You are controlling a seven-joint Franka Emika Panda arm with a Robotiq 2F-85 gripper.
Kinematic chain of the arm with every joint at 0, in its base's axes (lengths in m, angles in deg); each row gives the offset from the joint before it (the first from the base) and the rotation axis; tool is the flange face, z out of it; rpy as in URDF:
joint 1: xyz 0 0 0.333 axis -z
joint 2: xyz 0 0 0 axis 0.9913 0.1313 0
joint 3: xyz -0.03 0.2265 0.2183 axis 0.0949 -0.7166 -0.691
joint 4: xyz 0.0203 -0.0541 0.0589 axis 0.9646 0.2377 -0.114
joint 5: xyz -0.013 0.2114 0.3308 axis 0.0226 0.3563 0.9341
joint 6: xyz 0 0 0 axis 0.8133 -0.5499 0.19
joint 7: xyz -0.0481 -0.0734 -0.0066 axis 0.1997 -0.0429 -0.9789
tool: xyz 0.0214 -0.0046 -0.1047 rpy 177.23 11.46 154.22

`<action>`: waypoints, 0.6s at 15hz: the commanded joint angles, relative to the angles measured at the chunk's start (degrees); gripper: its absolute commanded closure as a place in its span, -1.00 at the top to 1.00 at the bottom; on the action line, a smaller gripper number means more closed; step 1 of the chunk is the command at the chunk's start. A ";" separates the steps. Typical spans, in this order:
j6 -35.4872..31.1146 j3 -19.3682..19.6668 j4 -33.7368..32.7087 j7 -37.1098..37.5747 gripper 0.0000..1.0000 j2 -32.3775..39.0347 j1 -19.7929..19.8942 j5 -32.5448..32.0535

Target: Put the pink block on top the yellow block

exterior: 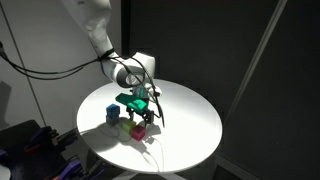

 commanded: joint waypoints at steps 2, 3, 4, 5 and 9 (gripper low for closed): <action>-0.20 -0.78 -2.13 1.68 1.00 1.72 0.40 -0.54; -0.21 -0.83 -2.29 1.77 1.00 1.91 0.38 -0.56; -0.32 -0.86 -2.46 1.89 1.00 2.16 0.33 -0.63; -0.33 -0.90 -2.65 2.02 1.00 2.37 0.31 -0.65; -0.44 -1.06 -3.13 2.17 1.00 3.20 0.31 -0.71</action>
